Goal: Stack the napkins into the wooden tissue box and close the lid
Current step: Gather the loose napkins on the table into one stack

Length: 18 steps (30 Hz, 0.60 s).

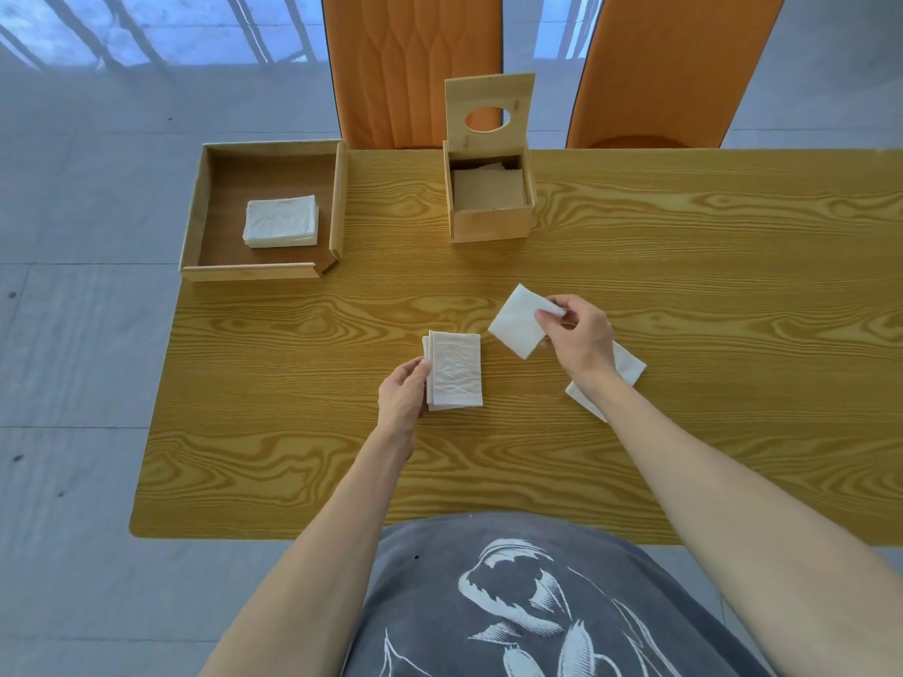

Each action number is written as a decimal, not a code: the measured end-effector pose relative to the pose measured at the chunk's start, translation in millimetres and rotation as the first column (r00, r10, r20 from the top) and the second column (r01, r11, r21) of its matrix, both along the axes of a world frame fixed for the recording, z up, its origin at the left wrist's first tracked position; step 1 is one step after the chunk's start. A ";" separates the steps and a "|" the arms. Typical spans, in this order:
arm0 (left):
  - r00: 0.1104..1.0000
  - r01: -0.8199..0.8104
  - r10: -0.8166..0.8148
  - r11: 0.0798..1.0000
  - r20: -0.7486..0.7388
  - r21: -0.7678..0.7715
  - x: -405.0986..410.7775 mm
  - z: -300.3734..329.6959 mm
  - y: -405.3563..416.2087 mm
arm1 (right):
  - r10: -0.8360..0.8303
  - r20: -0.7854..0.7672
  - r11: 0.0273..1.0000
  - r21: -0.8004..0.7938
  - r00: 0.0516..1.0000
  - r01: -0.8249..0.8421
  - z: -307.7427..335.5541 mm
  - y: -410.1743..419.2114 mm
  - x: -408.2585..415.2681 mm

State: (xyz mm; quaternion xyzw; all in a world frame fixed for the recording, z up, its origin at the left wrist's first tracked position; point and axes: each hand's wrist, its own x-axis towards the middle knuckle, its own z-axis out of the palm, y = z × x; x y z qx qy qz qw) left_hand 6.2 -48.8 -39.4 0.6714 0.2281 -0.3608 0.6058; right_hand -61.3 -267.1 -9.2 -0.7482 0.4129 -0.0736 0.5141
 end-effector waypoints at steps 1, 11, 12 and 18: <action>1.000 -0.001 0.001 1.000 -0.003 0.004 0.0 0.1 -0.5 | 0.009 0.028 0.999 0.030 1.000 -0.010 1.7 0.2 1.4; 0.999 -0.004 0.003 1.000 -0.041 -0.008 3.1 1.4 0.5 | 0.384 0.013 0.882 0.290 0.923 -0.371 3.1 26.2 18.7; 0.999 -0.003 0.003 1.000 -0.041 -0.004 2.5 1.9 0.3 | 0.401 0.004 0.874 0.297 0.916 -0.384 -0.5 31.2 20.0; 1.000 0.015 -0.015 1.000 -0.005 -0.011 -1.0 -1.2 2.3 | 0.432 -0.094 0.890 0.207 0.897 -0.407 -18.9 53.1 31.2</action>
